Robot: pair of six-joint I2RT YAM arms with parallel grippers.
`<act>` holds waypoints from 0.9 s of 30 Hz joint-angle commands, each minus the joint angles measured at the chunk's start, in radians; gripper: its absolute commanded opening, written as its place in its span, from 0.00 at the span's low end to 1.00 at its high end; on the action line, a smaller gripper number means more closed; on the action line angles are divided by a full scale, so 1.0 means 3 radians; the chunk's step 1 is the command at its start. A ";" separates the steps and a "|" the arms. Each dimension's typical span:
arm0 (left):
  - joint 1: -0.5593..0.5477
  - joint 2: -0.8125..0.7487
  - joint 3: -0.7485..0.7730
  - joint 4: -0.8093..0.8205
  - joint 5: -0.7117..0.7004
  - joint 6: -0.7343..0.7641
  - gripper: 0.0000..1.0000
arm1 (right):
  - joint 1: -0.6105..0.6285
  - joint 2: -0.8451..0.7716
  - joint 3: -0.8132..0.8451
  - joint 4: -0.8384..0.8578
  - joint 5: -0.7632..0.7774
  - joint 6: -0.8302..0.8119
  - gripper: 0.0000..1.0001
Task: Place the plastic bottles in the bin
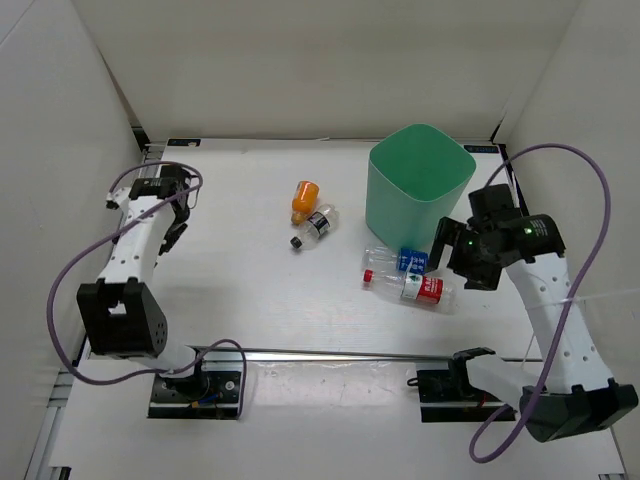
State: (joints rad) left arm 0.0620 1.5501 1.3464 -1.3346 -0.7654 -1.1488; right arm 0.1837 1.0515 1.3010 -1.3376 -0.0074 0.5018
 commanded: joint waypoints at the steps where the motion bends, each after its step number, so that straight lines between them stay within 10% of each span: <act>1: -0.0226 -0.0395 0.0017 -0.0241 0.0326 0.0730 1.00 | 0.0261 0.0140 -0.0031 0.0010 0.0214 0.0106 1.00; 14: -0.1096 -0.1658 -0.0300 0.0888 0.1656 0.1902 1.00 | 0.1213 0.0514 -0.0409 0.0363 0.0705 0.0132 1.00; 27: -0.1260 -0.1312 -0.0617 0.0854 0.1376 0.1932 1.00 | 0.2322 0.1506 -0.0374 0.0664 0.1906 -0.0296 1.00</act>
State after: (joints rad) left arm -0.3058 1.1942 1.1522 -1.1023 -0.3298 -0.5861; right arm 0.7853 1.5146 1.1816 -1.1873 0.4221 0.4904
